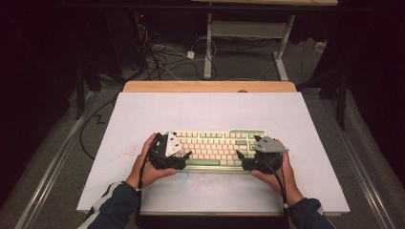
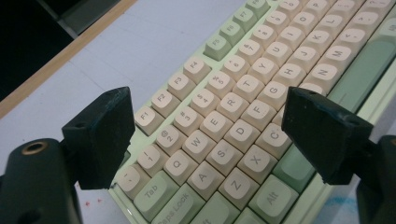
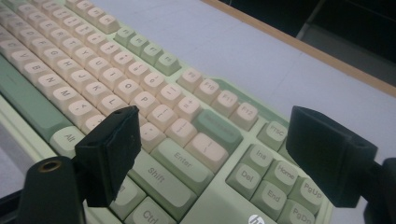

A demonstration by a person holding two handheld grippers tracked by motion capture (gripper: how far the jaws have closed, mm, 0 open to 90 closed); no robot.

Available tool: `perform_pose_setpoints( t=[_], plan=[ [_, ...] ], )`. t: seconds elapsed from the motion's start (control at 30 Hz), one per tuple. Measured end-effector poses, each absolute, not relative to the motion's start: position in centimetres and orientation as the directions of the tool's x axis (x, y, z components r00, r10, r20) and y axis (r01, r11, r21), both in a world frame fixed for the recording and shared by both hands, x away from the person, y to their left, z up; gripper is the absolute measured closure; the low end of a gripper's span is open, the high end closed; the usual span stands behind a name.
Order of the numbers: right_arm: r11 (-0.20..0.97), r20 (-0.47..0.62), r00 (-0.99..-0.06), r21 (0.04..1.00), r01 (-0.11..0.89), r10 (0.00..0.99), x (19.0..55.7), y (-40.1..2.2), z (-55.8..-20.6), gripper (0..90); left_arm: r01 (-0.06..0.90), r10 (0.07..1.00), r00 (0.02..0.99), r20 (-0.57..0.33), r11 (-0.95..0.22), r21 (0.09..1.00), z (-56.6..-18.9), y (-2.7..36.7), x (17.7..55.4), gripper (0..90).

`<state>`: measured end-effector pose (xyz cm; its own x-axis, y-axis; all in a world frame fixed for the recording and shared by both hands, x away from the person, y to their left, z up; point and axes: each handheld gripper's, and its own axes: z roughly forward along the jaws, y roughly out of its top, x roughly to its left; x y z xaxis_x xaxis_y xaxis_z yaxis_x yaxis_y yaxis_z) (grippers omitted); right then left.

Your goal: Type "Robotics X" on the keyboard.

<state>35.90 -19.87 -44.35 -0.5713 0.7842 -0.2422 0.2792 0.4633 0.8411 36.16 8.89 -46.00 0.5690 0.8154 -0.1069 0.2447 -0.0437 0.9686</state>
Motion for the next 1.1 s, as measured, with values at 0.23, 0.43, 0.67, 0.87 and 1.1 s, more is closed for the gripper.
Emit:
perform_pose_setpoints(
  t=[0.23,0.43,0.67,0.87,1.1],
  plan=[
    [0.464,-0.260,-0.559,0.847,0.260,0.788,35.8,-19.7,-44.4,18.7,0.225,0.812,0.577,-0.092,-0.050,0.973,-46.0,8.7,35.9,16.1],
    [0.470,-0.273,-0.554,0.847,0.248,0.786,35.7,-19.7,-44.3,19.8,0.213,0.813,0.577,-0.076,-0.060,0.975,-46.0,8.8,35.9,16.2],
    [0.487,-0.297,-0.561,0.844,0.225,0.773,35.3,-19.6,-44.1,20.3,0.190,0.805,0.590,-0.053,-0.075,0.979,-45.7,8.7,35.4,16.1],
    [0.493,-0.310,-0.560,0.845,0.208,0.768,34.9,-19.6,-43.8,20.6,0.171,0.805,0.591,-0.042,-0.074,0.982,-45.4,8.8,35.0,16.2],
    [0.499,-0.319,-0.560,0.843,0.201,0.764,34.5,-19.6,-43.7,20.6,0.163,0.802,0.596,-0.041,-0.070,0.984,-45.4,8.9,34.7,16.2]
  ],
)
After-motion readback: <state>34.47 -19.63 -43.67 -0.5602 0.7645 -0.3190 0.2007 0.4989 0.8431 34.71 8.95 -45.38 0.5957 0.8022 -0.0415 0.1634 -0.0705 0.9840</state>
